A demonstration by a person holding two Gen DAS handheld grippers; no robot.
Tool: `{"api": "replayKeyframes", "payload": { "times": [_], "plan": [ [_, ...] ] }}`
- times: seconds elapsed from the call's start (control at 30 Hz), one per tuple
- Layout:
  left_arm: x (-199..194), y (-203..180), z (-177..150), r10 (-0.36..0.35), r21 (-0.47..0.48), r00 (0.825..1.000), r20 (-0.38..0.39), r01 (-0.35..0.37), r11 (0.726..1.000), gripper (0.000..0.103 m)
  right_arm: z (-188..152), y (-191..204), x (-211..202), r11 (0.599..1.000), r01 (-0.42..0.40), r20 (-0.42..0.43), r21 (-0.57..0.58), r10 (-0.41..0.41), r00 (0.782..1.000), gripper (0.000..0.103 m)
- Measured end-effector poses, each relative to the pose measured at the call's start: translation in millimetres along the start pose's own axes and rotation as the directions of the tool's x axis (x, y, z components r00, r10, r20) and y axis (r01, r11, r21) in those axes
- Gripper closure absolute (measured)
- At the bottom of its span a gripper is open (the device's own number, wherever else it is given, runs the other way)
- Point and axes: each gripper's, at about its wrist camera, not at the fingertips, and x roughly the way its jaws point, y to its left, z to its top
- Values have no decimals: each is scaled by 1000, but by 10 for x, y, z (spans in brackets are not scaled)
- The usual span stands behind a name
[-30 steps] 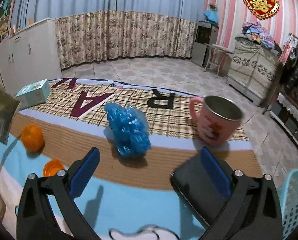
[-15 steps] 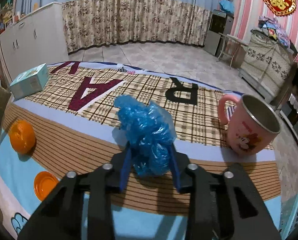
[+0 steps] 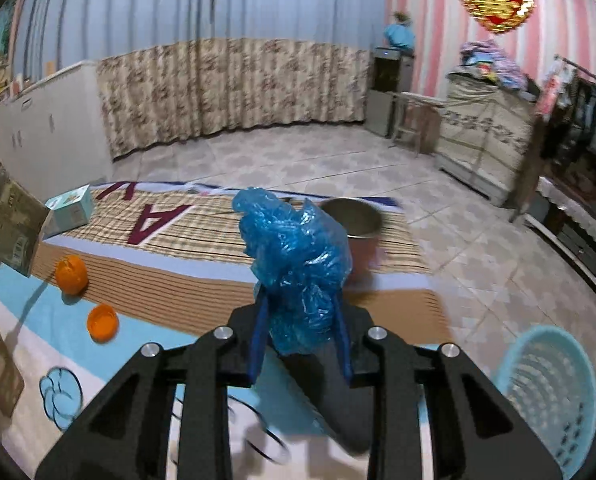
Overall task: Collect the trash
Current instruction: 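Carry the snack bag and blue bag over the basket with both tools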
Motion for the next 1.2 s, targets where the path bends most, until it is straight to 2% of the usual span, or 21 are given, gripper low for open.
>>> {"api": "replayKeyframes", "payload": {
  "times": [0.2,0.37,0.53,0.9,1.03,1.2],
  "plan": [
    [-121,-357,9,-45,46,999,16,45,998,102,-165,-609,-510,988,114,34,105,-119,992,74],
    [-263,-779,-25,-103,107,994,28,100,989,102,-278,-1053,-719,958,227,40,174,-237,971,74],
    [-394,-1188,-55,-212,119,977,26,208,971,102,-371,-1352,-753,936,249,27,248,-264,964,74],
    [-461,-2195,-282,-311,231,950,-24,308,923,102,-466,-1644,-766,915,304,7,268,-317,948,74],
    [-497,-2557,-412,-353,278,934,-47,352,894,102,-513,-1771,-868,902,320,5,288,-336,942,74],
    [-483,-2935,-522,-410,290,907,-95,419,860,102,-585,-1999,-975,876,353,-4,328,-372,928,74]
  ]
}}
